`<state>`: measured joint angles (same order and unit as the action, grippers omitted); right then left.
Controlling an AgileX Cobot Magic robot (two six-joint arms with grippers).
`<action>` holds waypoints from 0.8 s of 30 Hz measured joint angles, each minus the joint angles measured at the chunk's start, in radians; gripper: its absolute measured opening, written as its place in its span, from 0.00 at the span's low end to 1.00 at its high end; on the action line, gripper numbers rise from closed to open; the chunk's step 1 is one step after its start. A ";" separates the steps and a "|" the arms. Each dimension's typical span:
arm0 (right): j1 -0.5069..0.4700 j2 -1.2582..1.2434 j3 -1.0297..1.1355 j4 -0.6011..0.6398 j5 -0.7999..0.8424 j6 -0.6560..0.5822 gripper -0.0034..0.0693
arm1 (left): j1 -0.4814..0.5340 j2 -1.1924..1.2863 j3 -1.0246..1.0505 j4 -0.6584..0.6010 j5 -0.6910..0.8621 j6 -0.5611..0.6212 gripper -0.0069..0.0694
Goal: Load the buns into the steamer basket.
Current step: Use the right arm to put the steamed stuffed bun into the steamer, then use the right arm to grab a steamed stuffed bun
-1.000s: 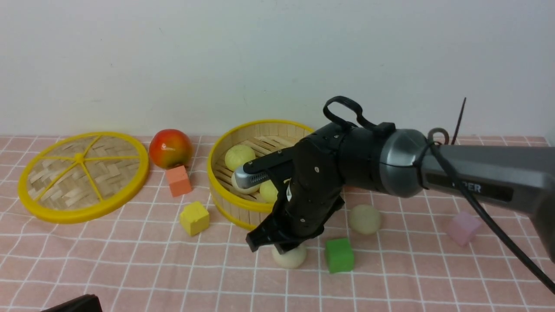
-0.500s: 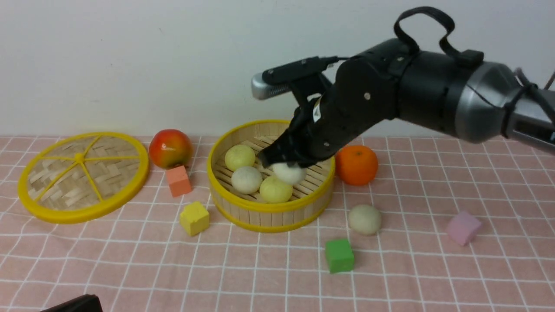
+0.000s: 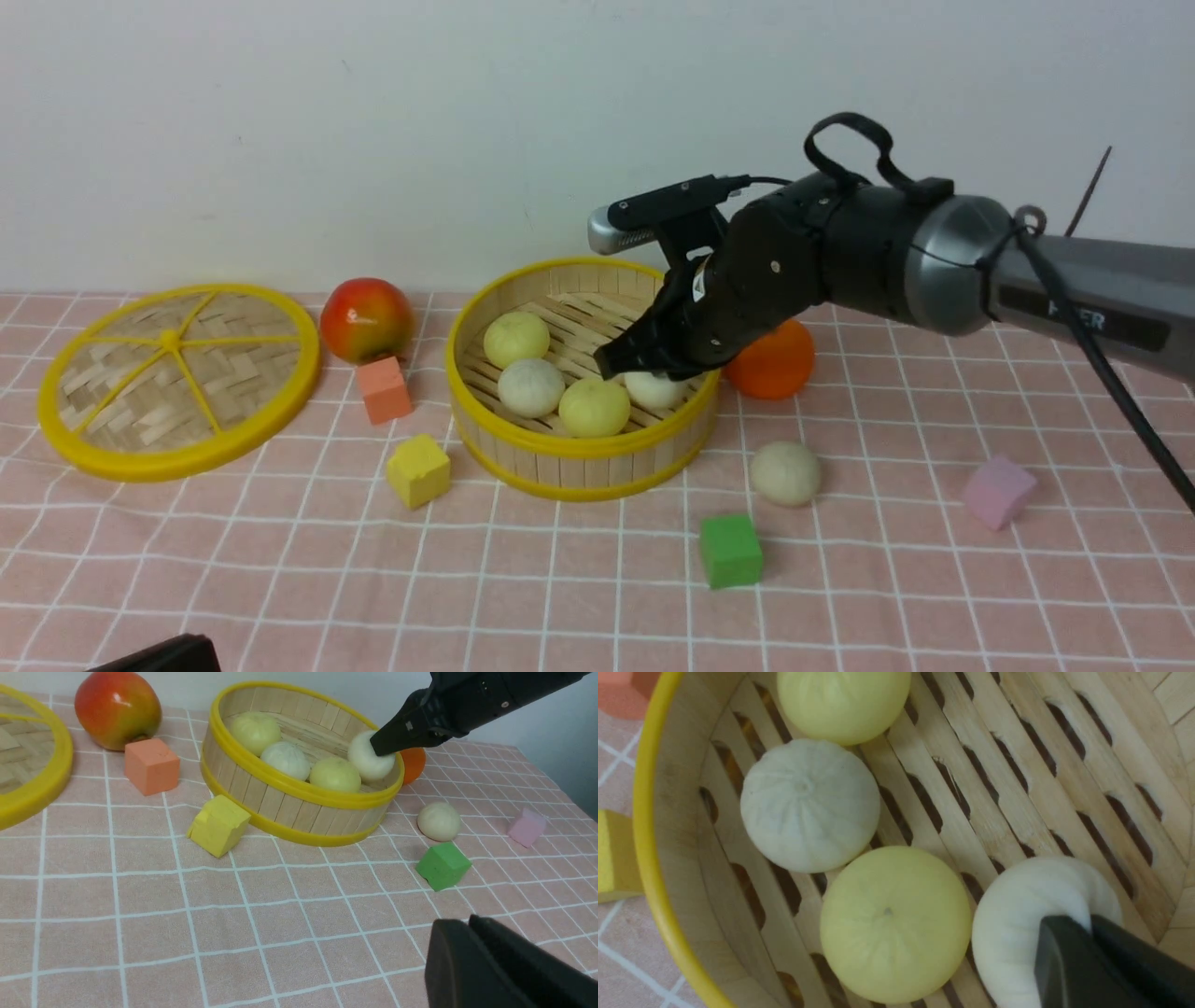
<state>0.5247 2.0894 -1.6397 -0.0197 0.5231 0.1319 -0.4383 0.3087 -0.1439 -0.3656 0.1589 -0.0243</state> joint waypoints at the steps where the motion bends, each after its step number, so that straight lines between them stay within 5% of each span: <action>1: 0.000 0.003 0.000 -0.007 -0.003 0.000 0.07 | 0.000 0.000 0.000 0.000 0.000 0.000 0.14; 10: -0.002 0.029 -0.001 -0.065 -0.014 0.000 0.12 | 0.000 0.000 0.000 0.000 0.001 0.000 0.16; 15: -0.002 0.034 -0.001 -0.064 -0.014 0.033 0.28 | 0.000 0.000 0.000 0.000 0.002 0.000 0.17; 20: -0.002 -0.007 -0.001 -0.060 0.027 0.045 0.58 | 0.000 0.000 0.000 0.000 0.002 0.000 0.17; 24: -0.001 -0.127 -0.001 -0.025 0.169 0.046 0.67 | 0.000 0.000 0.000 0.000 0.002 0.000 0.18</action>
<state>0.5238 1.9623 -1.6407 -0.0444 0.6922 0.1779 -0.4383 0.3087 -0.1439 -0.3656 0.1609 -0.0243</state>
